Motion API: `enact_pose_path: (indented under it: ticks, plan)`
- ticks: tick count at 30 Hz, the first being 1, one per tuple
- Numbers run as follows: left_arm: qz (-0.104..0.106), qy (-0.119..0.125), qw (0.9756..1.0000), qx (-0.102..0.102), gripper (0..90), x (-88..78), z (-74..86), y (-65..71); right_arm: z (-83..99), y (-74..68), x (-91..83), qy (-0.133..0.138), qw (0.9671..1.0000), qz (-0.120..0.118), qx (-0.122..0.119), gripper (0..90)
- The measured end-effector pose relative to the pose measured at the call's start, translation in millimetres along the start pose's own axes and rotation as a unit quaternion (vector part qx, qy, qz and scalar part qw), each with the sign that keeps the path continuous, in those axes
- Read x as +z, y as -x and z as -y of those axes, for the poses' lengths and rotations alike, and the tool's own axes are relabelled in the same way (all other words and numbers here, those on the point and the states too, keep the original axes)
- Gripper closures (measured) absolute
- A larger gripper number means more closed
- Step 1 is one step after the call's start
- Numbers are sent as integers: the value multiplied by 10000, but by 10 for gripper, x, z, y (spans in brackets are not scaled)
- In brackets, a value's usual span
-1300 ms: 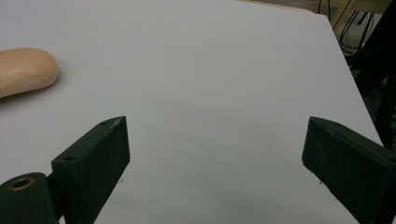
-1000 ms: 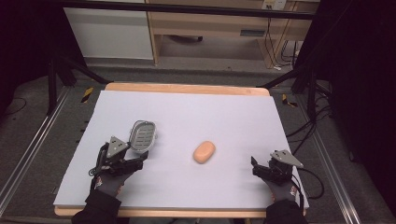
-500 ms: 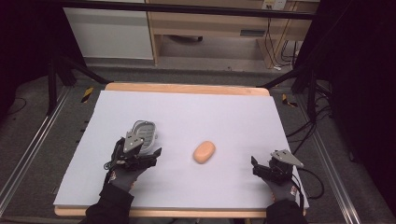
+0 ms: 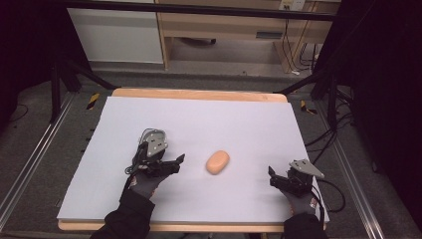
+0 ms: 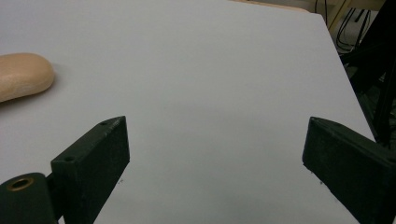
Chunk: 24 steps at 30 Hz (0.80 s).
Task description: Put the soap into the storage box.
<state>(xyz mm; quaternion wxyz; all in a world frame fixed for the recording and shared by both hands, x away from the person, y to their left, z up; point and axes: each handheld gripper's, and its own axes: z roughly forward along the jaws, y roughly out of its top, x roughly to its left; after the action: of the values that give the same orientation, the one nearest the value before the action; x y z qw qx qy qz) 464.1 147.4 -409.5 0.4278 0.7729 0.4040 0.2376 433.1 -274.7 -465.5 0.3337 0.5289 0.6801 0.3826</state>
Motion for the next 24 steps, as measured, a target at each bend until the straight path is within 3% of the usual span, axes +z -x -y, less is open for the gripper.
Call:
enact_pose_path:
  ticks: [24]
  plan:
    - [335,-123,9990,282,246,389,-246,443,2,30,7,-30,10000,0,44,77]
